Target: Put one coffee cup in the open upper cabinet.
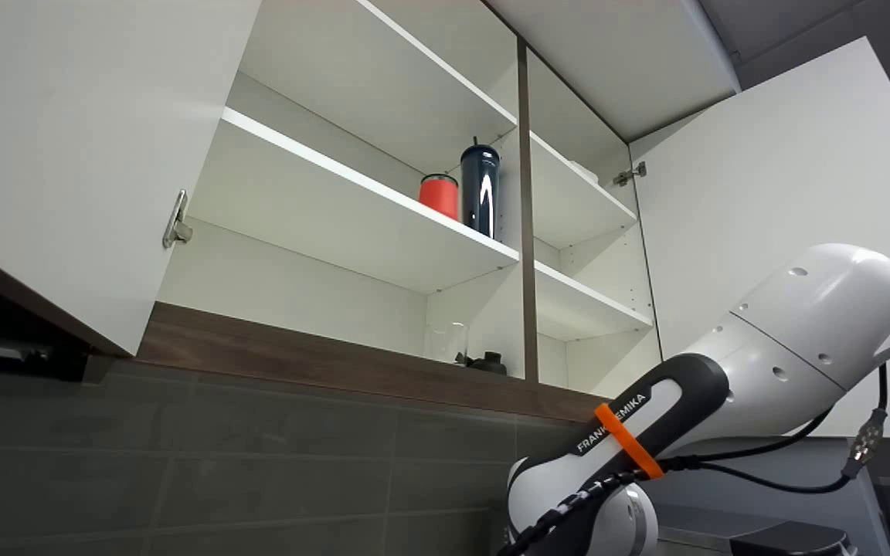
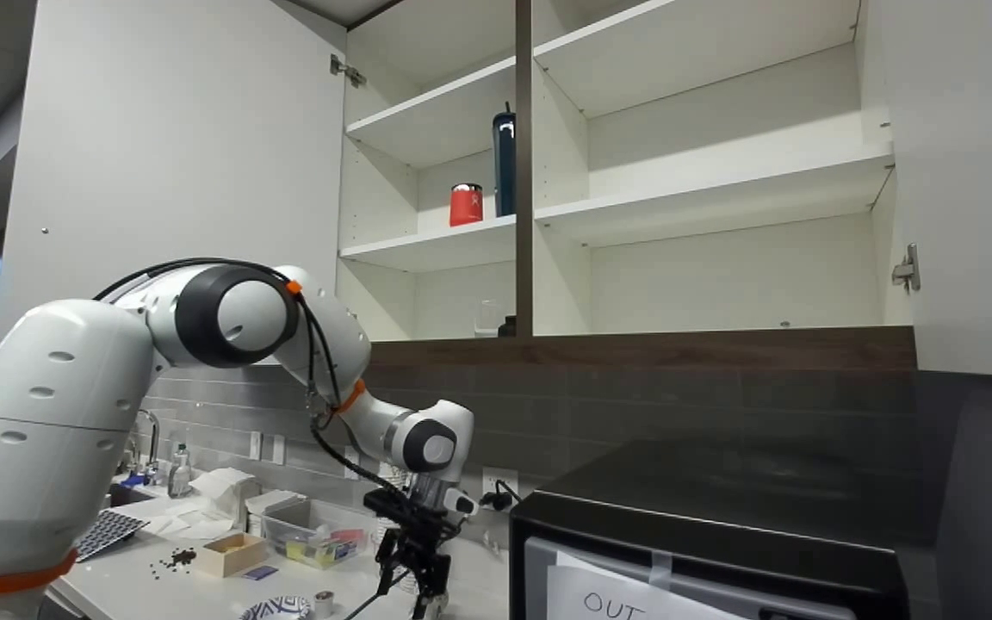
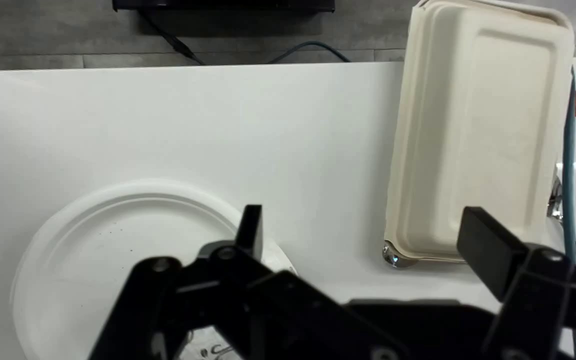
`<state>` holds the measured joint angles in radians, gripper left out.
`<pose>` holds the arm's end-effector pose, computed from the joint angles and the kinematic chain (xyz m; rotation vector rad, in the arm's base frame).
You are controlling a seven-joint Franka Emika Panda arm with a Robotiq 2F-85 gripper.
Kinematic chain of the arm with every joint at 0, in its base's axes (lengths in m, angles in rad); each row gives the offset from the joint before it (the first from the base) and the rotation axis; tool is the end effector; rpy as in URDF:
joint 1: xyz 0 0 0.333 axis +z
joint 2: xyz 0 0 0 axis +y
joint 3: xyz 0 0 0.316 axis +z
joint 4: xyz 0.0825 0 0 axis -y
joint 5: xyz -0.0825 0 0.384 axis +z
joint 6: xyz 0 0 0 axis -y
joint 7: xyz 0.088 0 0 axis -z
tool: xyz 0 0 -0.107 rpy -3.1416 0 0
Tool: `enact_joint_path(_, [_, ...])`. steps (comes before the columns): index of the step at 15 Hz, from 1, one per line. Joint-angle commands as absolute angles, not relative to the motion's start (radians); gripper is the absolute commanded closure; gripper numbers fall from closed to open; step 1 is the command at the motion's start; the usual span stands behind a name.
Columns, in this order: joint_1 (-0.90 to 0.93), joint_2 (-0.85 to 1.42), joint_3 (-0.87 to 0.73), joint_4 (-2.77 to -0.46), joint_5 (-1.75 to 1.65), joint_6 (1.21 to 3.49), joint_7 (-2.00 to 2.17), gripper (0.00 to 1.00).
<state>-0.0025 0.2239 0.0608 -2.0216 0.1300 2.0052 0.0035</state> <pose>0.5610 0.0398 0.3232 -3.0024 0.0212 0.3680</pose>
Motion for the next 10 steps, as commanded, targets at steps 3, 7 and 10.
enact_joint_path(3, [0.01,0.224,0.05,-2.02,0.131,2.003,0.003,0.0])
enact_joint_path(7, [0.013,0.327,0.039,-1.972,0.127,2.148,0.053,0.0])
enact_joint_path(10, [-0.002,0.406,0.045,-1.947,0.169,2.337,0.006,0.0])
